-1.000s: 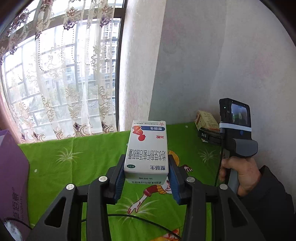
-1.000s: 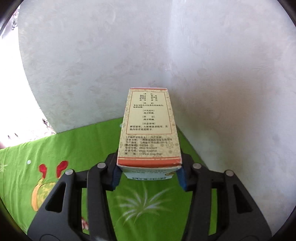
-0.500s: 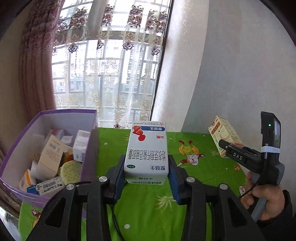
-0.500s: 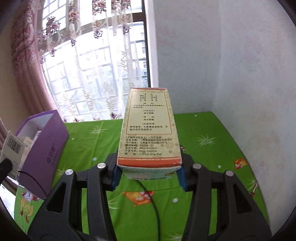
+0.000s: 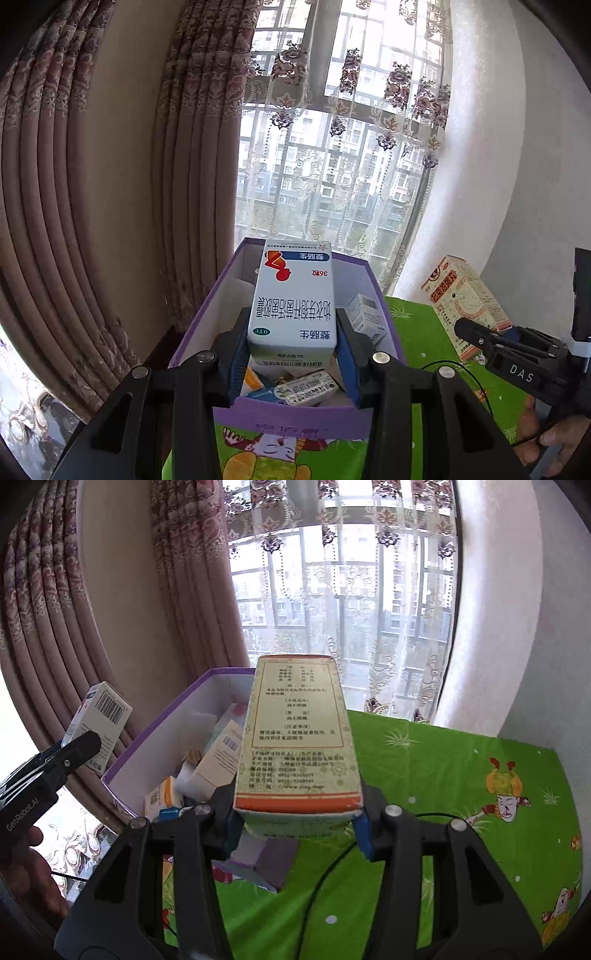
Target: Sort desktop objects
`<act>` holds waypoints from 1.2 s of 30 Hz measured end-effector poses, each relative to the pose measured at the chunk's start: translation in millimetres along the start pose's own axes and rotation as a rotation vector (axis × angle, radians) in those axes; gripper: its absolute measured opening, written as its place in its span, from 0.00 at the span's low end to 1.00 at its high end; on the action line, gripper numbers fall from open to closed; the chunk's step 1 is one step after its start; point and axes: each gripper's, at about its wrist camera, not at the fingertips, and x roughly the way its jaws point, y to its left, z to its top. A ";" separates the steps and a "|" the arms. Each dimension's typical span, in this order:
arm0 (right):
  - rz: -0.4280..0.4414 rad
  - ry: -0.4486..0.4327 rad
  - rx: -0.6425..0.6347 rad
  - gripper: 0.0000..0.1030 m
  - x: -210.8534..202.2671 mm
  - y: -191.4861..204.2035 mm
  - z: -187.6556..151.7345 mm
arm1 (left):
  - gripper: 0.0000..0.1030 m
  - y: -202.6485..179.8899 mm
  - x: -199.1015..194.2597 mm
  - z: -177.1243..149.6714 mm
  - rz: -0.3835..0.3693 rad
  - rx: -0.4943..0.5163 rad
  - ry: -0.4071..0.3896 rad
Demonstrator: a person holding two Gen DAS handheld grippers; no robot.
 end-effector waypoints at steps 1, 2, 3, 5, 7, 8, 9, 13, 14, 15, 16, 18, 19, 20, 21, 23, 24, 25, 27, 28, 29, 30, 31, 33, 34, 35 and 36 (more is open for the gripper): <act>0.003 0.011 -0.014 0.50 9.2 11.0 1.6 | 0.41 4.3 5.0 0.7 -0.001 -0.004 0.005; 0.006 0.024 -0.024 0.50 18.8 19.2 2.9 | 0.41 8.4 11.5 1.1 -0.004 -0.008 0.010; 0.010 0.038 -0.032 0.51 27.6 25.9 4.1 | 0.41 12.3 17.7 -0.4 -0.009 -0.011 0.016; 0.023 0.066 -0.046 0.51 41.5 35.2 6.0 | 0.41 18.2 27.7 0.4 -0.015 -0.015 0.026; 0.016 0.088 -0.051 0.52 53.3 39.0 6.5 | 0.42 20.7 41.8 0.3 -0.018 -0.016 0.046; 0.018 0.095 -0.045 0.52 51.0 34.0 5.3 | 0.42 21.2 50.2 -0.5 -0.020 -0.011 0.062; 0.023 0.103 -0.041 0.54 53.7 32.8 4.2 | 0.42 20.8 57.8 -1.4 -0.025 -0.006 0.077; -0.006 0.099 -0.033 0.67 52.1 22.8 -0.4 | 0.55 19.6 79.7 -6.8 -0.023 -0.005 0.117; -0.009 0.097 -0.023 0.67 46.3 20.2 3.0 | 0.70 19.8 82.1 -7.4 -0.026 -0.011 0.116; -0.016 0.094 -0.014 0.68 40.7 18.0 4.8 | 0.78 19.9 82.9 -7.1 -0.035 -0.016 0.110; -0.024 0.091 -0.008 0.69 37.6 15.5 5.3 | 0.80 18.5 82.5 -6.3 -0.043 -0.015 0.103; -0.036 0.083 0.012 0.69 29.4 10.1 5.3 | 0.80 13.2 81.5 -3.4 -0.058 -0.003 0.097; -0.037 0.077 0.028 0.69 24.8 6.1 5.0 | 0.80 10.8 80.7 -2.3 -0.068 0.004 0.095; -0.043 0.069 0.044 0.71 19.6 1.7 4.1 | 0.81 8.3 79.6 -1.7 -0.073 0.009 0.093; -0.054 0.063 0.059 0.73 15.4 -2.5 2.8 | 0.82 5.4 78.0 -0.9 -0.079 0.017 0.090; -0.075 0.057 0.078 0.74 7.2 -10.2 -0.7 | 0.84 -0.6 74.5 -0.4 -0.099 0.032 0.085; -0.079 0.055 0.084 0.74 4.1 -13.0 -1.4 | 0.85 -3.4 72.8 0.1 -0.097 0.036 0.085; -0.074 0.056 0.087 0.74 1.5 -15.4 -1.7 | 0.86 -6.1 69.7 0.2 -0.096 0.042 0.078; -0.072 0.061 0.080 0.76 -2.7 -16.4 -0.9 | 0.94 -9.5 64.1 0.4 -0.099 0.045 0.073; -0.074 0.059 0.071 0.77 -5.6 -14.8 -0.5 | 0.97 -10.0 62.2 2.3 -0.085 0.038 0.080; -0.068 0.057 0.063 0.81 -8.3 -12.6 -0.6 | 1.00 -11.0 59.4 3.5 -0.055 0.039 0.082; -0.053 0.060 0.060 0.87 -10.7 -10.3 -0.4 | 1.00 -12.1 55.9 4.9 -0.034 0.047 0.080; -0.034 0.077 0.064 0.92 -11.4 -8.4 0.2 | 1.00 -12.1 53.1 6.3 -0.020 0.056 0.089; 0.005 0.105 0.070 0.98 -10.4 -4.9 1.3 | 1.00 -10.3 46.4 7.7 0.018 0.064 0.114; 0.014 0.115 0.068 0.98 -9.7 -2.5 2.5 | 1.00 -9.1 41.6 8.1 0.032 0.074 0.116; 0.017 0.126 0.065 0.99 -8.0 0.2 4.2 | 1.00 -7.3 36.7 8.7 0.038 0.085 0.110; 0.018 0.134 0.058 0.99 -6.4 3.1 5.6 | 1.00 -5.2 32.7 9.4 0.031 0.091 0.113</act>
